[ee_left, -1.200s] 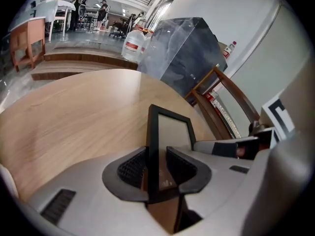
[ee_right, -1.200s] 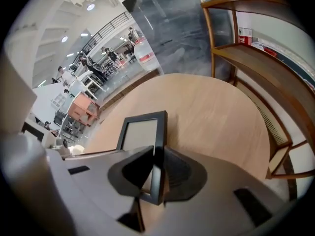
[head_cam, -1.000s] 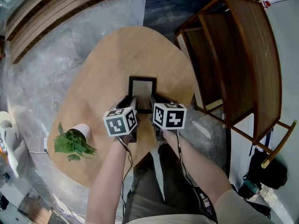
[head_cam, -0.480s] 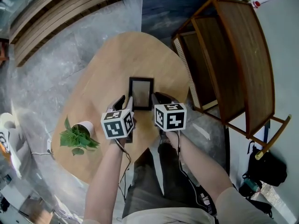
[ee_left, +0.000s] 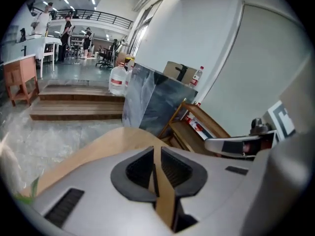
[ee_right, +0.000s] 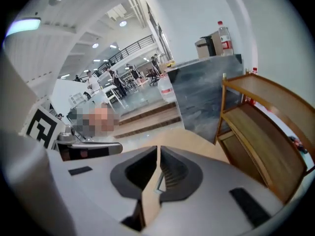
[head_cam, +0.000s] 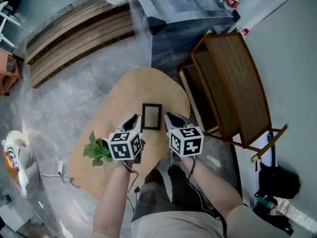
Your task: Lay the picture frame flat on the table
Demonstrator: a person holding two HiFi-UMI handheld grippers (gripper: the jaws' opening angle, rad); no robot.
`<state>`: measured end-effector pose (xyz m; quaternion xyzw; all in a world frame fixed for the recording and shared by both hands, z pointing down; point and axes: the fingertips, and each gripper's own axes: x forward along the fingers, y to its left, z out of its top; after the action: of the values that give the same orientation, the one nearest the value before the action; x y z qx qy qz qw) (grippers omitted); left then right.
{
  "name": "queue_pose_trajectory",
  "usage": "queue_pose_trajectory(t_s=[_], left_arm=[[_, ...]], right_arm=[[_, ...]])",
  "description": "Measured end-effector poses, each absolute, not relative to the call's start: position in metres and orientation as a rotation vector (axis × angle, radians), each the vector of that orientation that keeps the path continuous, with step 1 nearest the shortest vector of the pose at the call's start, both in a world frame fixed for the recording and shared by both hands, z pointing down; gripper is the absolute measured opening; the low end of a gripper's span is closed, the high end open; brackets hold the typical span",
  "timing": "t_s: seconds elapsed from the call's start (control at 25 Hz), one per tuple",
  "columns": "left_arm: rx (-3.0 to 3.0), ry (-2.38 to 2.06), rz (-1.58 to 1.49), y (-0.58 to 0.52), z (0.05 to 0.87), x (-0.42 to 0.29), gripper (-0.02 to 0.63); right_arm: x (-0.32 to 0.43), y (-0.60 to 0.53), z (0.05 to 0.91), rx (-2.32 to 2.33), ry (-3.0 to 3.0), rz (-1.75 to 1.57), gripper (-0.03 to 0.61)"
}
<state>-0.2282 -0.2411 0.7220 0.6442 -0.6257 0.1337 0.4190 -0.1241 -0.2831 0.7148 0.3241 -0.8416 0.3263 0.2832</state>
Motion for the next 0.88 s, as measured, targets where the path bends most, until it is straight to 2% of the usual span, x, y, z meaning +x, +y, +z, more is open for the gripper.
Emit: queue_pose_trajectory(t_s=[0.24,0.56,0.88], left_arm=[[1.700,-1.613,0.288,-0.231,0.617,-0.228,0.038],[1.894,-1.754,0.323,-0.204,0.481,-0.215,0.032],[2.077,-1.845,0.264,-0.166,0.359,-0.193,0.032]], right_arm=[[-0.121,-0.275,0.595,0.879,-2.411,0.860,0.006],[-0.108,-0.237,0.445,0.727,-2.649,0.545,0.006],[-0.082,-0.199,0.327,0.711,-2.834,0.397,0.003]])
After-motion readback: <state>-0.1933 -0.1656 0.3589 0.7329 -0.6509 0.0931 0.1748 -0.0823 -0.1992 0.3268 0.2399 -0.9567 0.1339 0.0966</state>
